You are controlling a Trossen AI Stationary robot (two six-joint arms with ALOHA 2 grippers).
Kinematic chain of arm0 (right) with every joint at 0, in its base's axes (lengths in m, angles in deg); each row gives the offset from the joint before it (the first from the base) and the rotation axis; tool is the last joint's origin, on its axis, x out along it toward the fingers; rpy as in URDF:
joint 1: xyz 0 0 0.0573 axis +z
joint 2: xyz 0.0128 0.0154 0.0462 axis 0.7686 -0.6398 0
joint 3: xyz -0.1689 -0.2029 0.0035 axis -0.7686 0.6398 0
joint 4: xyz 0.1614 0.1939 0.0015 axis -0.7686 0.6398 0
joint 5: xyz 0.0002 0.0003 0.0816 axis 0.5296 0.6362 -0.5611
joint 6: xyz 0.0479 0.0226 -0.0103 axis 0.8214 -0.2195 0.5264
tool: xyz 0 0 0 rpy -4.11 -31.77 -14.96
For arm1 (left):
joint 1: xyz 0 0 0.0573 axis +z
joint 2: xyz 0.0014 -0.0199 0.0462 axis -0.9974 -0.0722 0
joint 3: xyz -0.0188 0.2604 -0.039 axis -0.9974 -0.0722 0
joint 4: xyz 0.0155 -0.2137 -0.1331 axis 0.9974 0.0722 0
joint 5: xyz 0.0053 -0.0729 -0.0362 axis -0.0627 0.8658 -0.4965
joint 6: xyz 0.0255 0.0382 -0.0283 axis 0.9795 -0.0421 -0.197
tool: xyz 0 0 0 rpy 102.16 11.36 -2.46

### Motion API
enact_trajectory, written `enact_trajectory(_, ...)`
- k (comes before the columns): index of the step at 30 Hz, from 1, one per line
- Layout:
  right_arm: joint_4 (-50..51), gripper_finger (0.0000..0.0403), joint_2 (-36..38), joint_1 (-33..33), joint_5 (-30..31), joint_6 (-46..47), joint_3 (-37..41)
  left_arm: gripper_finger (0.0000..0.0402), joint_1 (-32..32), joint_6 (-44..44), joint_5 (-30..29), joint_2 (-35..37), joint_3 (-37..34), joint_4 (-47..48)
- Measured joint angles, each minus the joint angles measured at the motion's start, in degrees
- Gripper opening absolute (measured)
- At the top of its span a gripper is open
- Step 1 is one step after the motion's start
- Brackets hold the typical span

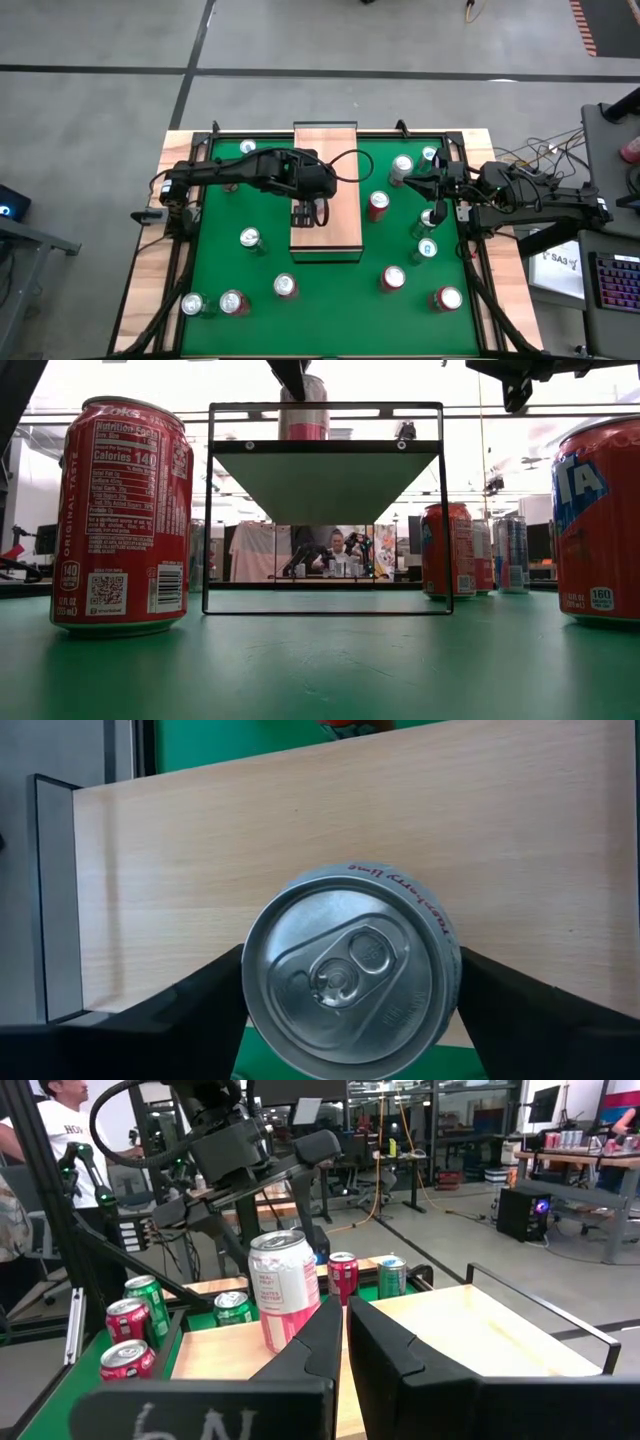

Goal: Place canned beverage on shelf
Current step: Put the white can on the shelf

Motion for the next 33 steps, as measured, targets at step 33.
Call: enact_trajectory(33,0.04,0.0013,0.0,0.01,0.0,0.01,0.0,0.0339,-0.04,-1.68,-0.31,-0.46,0.0,-0.22)
